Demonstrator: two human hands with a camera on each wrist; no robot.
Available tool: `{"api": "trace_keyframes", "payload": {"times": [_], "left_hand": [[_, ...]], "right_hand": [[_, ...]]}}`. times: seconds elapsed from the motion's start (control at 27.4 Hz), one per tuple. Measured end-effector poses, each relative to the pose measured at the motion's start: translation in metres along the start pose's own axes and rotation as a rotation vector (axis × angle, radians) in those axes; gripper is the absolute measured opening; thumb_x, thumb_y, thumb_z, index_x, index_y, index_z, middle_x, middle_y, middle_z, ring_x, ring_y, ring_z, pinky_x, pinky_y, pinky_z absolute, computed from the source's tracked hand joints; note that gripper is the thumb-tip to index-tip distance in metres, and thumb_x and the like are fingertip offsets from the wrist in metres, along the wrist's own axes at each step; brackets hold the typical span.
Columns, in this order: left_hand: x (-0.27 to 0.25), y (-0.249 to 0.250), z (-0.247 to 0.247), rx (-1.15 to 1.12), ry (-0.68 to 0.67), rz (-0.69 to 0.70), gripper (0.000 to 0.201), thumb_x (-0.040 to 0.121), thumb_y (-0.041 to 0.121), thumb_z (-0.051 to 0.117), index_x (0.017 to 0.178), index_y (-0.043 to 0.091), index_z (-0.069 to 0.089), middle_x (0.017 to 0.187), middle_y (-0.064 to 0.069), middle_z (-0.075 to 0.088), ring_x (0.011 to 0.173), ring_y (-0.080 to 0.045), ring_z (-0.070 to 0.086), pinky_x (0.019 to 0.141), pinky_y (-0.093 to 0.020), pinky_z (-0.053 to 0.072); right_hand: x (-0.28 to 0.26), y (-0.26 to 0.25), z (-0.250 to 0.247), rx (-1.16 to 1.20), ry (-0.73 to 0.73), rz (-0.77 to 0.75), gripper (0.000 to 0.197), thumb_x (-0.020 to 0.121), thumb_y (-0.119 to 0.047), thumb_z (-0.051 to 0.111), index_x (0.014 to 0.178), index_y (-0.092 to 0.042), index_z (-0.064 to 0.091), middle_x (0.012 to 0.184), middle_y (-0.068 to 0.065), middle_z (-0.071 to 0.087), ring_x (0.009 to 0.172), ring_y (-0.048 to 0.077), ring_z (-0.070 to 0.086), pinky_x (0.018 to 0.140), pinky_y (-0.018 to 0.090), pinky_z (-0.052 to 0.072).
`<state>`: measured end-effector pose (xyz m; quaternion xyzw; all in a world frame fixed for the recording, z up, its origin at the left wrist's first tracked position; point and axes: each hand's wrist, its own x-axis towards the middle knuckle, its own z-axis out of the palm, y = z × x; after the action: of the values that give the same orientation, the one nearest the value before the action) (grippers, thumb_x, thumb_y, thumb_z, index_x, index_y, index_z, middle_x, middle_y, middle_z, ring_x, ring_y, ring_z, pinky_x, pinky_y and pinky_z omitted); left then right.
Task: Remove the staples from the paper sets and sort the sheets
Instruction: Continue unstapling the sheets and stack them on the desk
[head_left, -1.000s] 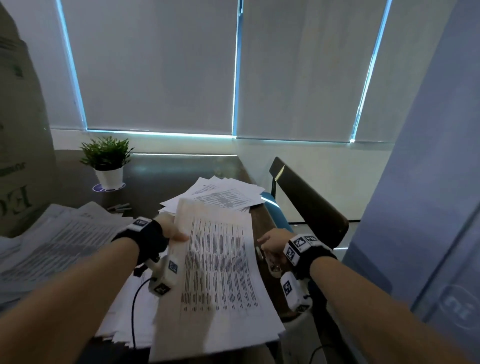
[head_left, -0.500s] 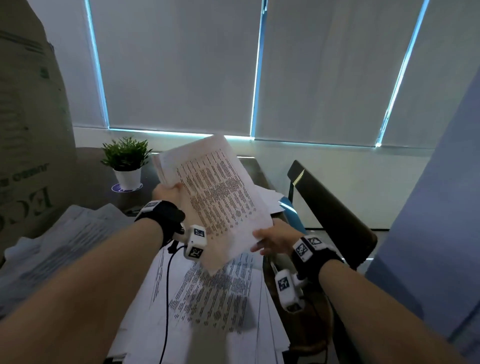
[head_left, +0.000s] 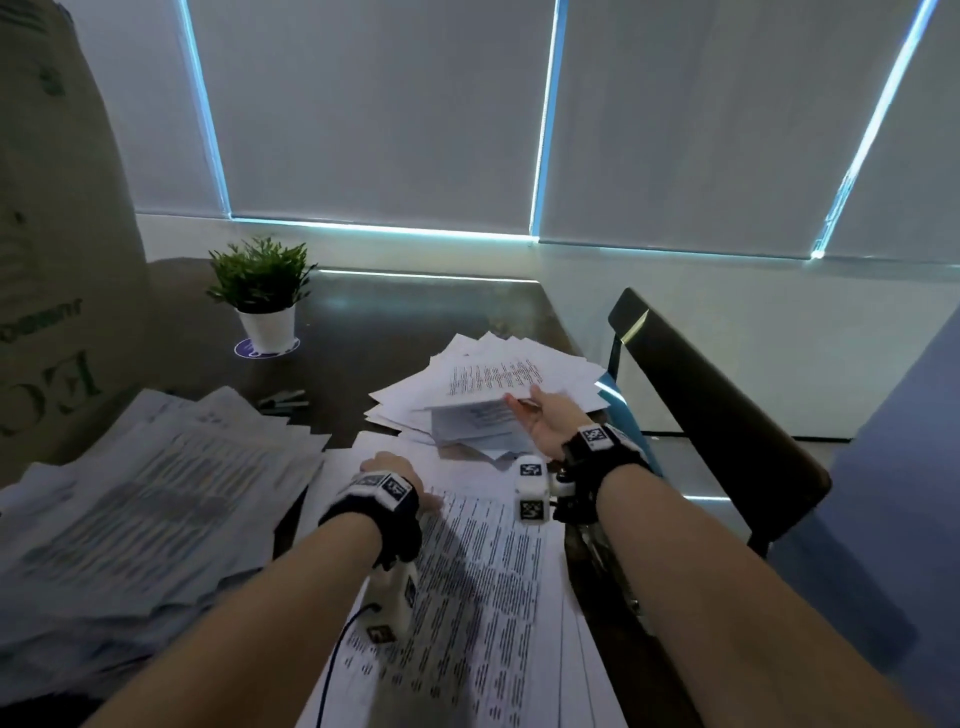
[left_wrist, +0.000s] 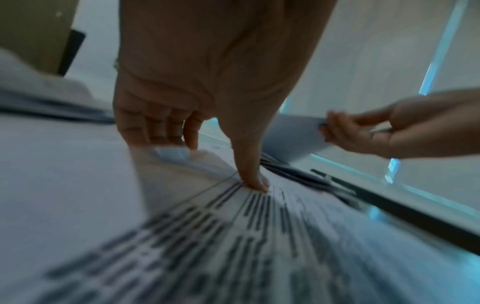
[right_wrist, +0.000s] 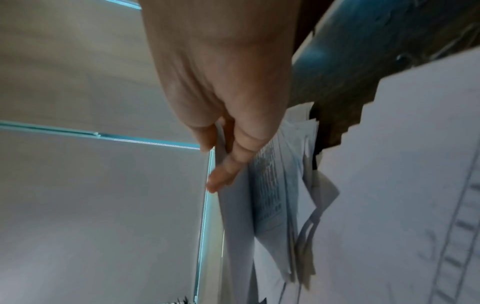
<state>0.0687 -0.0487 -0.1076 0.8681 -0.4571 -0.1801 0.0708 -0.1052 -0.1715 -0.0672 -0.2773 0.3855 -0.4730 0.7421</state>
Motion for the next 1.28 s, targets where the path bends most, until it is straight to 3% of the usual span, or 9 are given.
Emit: {"api": "trace_keyframes", "payload": {"times": [0.15, 0.33, 0.51, 0.66, 0.77, 0.88, 0.99, 1.1, 1.28], "left_hand": [[0.011, -0.003, -0.002, -0.133, 0.020, -0.005, 0.059, 0.080, 0.047, 0.072, 0.118, 0.004, 0.058, 0.119, -0.012, 0.061, 0.113, -0.028, 0.058, 0.091, -0.031, 0.048], [0.022, -0.011, -0.002, -0.359, 0.123, 0.111, 0.019, 0.087, 0.028, 0.061, 0.076, 0.015, 0.051, 0.086, -0.005, 0.053, 0.088, -0.024, 0.050, 0.070, -0.026, 0.033], [0.020, -0.024, -0.004, -0.501, 0.135, 0.066, 0.018, 0.089, 0.012, 0.058, 0.105, 0.007, 0.051, 0.109, -0.015, 0.057, 0.109, -0.032, 0.053, 0.084, -0.031, 0.039], [0.005, -0.029, -0.005, -0.554, 0.028, 0.021, 0.060, 0.083, 0.012, 0.068, 0.135, 0.003, 0.039, 0.127, -0.016, 0.050, 0.113, -0.029, 0.050, 0.089, -0.031, 0.041], [-0.006, -0.024, -0.004, -0.568, -0.035, 0.049, 0.068, 0.080, 0.012, 0.074, 0.137, -0.003, 0.040, 0.134, -0.018, 0.049, 0.118, -0.029, 0.049, 0.090, -0.029, 0.040], [-0.024, -0.009, -0.003, -0.477, 0.068, 0.079, 0.062, 0.083, 0.011, 0.071, 0.137, -0.001, 0.044, 0.140, -0.017, 0.048, 0.129, -0.031, 0.045, 0.101, -0.030, 0.037], [-0.041, 0.010, -0.007, -0.434, 0.199, 0.173, 0.040, 0.087, 0.011, 0.064, 0.125, 0.002, 0.054, 0.129, -0.018, 0.057, 0.120, -0.032, 0.051, 0.095, -0.030, 0.039], [-0.054, 0.023, -0.021, -0.444, 0.300, 0.251, 0.031, 0.089, 0.008, 0.059, 0.118, -0.001, 0.055, 0.123, -0.020, 0.059, 0.116, -0.035, 0.052, 0.092, -0.033, 0.039], [-0.058, 0.023, -0.040, -0.392, 0.306, 0.228, 0.034, 0.093, 0.011, 0.054, 0.123, -0.003, 0.050, 0.127, -0.023, 0.055, 0.119, -0.038, 0.050, 0.095, -0.035, 0.039]], "right_hand": [[0.000, 0.008, 0.009, -0.398, -0.060, 0.065, 0.018, 0.100, -0.004, 0.050, 0.115, 0.006, 0.051, 0.082, 0.019, 0.066, 0.068, 0.026, 0.062, 0.064, 0.031, 0.058], [-0.019, 0.017, -0.004, -1.166, -0.166, -0.006, 0.013, 0.096, -0.006, 0.058, 0.103, 0.004, 0.064, 0.073, 0.011, 0.062, 0.056, 0.018, 0.058, 0.053, 0.028, 0.052], [-0.039, 0.003, -0.014, -1.649, -0.117, -0.131, 0.017, 0.095, -0.009, 0.053, 0.078, -0.009, 0.057, 0.077, 0.010, 0.060, 0.067, 0.021, 0.059, 0.055, 0.023, 0.044], [-0.073, -0.018, -0.027, -2.252, -0.079, -0.043, 0.021, 0.090, -0.020, 0.062, 0.108, -0.011, 0.067, 0.115, 0.008, 0.065, 0.101, 0.023, 0.063, 0.077, 0.029, 0.051], [-0.090, -0.023, -0.040, -2.158, -0.122, -0.091, 0.018, 0.087, -0.020, 0.065, 0.105, -0.017, 0.066, 0.112, 0.006, 0.066, 0.095, 0.019, 0.064, 0.074, 0.028, 0.053], [-0.103, 0.003, -0.037, -1.916, -0.309, -0.304, 0.042, 0.101, -0.024, 0.047, 0.142, -0.012, 0.047, 0.142, 0.009, 0.052, 0.130, 0.025, 0.050, 0.107, 0.034, 0.039], [-0.123, 0.057, -0.029, -1.769, -0.507, -0.184, 0.052, 0.107, -0.038, 0.032, 0.151, -0.010, 0.030, 0.155, 0.010, 0.033, 0.143, 0.026, 0.032, 0.115, 0.036, 0.024], [-0.122, 0.086, -0.038, -1.778, -0.320, -0.119, 0.055, 0.107, -0.042, 0.025, 0.143, -0.002, 0.033, 0.145, 0.021, 0.032, 0.138, 0.038, 0.033, 0.113, 0.045, 0.029], [-0.133, 0.028, -0.046, -1.798, -0.105, -0.204, 0.043, 0.107, -0.027, 0.030, 0.132, 0.000, 0.052, 0.136, 0.019, 0.053, 0.121, 0.033, 0.054, 0.093, 0.031, 0.043]]}}
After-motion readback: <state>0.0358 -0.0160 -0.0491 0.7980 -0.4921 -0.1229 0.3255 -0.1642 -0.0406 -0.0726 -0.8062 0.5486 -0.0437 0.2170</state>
